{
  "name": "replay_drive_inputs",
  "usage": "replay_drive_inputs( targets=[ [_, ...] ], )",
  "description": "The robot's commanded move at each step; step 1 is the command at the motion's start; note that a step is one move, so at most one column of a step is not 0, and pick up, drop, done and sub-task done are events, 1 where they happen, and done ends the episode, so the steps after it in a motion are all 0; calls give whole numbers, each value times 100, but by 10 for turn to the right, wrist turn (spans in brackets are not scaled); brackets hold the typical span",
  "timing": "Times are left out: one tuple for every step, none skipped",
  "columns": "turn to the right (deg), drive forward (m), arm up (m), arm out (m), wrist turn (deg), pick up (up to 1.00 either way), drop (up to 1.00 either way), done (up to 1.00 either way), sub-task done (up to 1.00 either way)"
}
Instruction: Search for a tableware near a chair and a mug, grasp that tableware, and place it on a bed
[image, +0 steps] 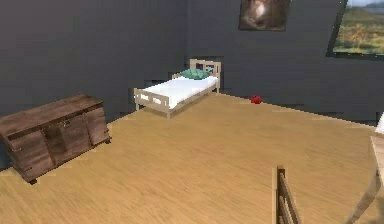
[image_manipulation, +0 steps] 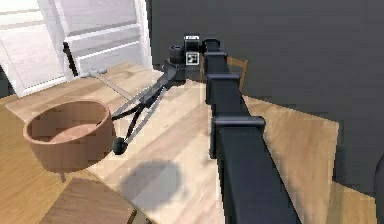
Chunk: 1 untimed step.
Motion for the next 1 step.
replay_drive_inputs(
  targets=[
    [0,0,0,-40,0,0,0,0,0]
  ],
)
